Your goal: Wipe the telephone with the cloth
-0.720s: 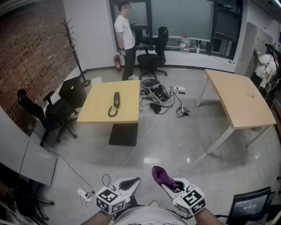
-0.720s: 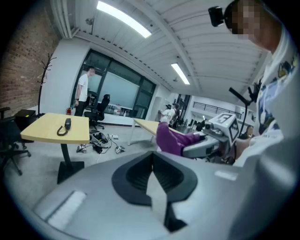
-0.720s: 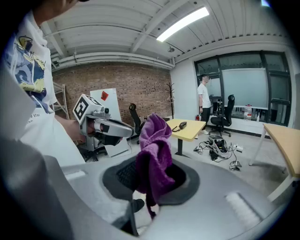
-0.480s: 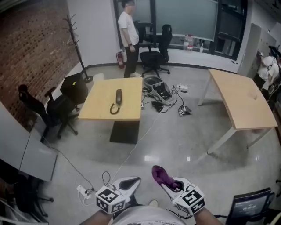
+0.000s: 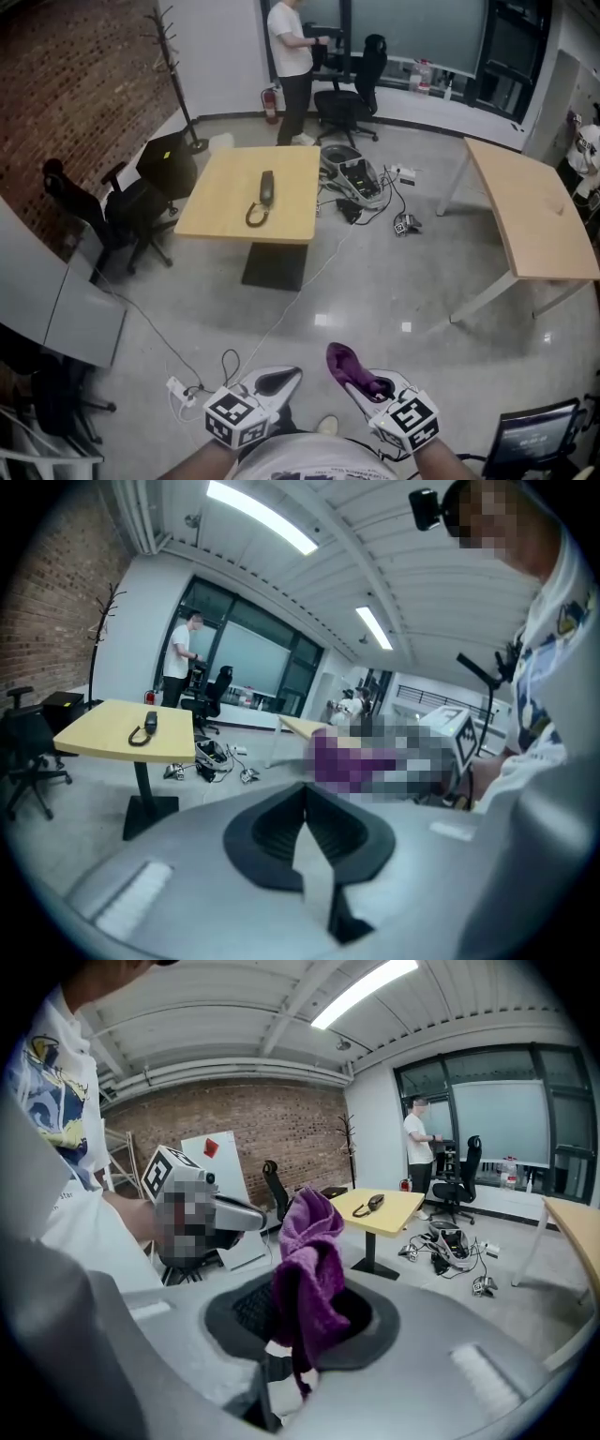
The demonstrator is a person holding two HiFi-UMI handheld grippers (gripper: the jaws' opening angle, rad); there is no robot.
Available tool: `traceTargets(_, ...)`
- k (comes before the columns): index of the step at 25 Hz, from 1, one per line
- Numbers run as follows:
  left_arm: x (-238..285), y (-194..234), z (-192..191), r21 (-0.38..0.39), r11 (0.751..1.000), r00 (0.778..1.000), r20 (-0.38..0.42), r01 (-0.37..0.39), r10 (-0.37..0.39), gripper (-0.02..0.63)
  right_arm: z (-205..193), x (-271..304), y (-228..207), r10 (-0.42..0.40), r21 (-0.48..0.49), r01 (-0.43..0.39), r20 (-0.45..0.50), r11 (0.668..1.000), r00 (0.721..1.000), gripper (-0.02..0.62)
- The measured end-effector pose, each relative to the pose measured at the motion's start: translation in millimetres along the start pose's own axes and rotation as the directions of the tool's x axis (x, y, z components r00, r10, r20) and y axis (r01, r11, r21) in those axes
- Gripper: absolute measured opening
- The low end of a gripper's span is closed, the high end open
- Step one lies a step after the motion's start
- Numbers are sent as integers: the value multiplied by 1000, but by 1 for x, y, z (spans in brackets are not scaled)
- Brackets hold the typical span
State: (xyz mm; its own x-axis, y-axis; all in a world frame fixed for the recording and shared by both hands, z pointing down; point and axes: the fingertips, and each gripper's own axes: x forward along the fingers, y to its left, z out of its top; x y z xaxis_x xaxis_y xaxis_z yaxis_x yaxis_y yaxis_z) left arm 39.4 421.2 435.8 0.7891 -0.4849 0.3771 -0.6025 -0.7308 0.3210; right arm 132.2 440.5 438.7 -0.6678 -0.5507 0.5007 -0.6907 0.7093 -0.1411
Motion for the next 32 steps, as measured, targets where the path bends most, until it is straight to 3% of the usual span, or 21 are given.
traceTargets(8,-3,52,6,-35,999,1000,9,-2,2,5,25,46,-13,4,4,-4,-29,1000,1000,84)
traceTargets(20,-20,167,58,-26,999,999,36,21,-20,5,112,144,-29,-23,-44,21,-52,999,998,84)
traceTargets(27,-21,232,64,-46,999,999,18,-26,27,5,145,192,-47,-32,-46,30,-55,998,998,84)
traceTargets(32,10,269,77,-56,992,994,14,-110,111,42,153,215,-92,-27,-38,24,-78,999,997,84)
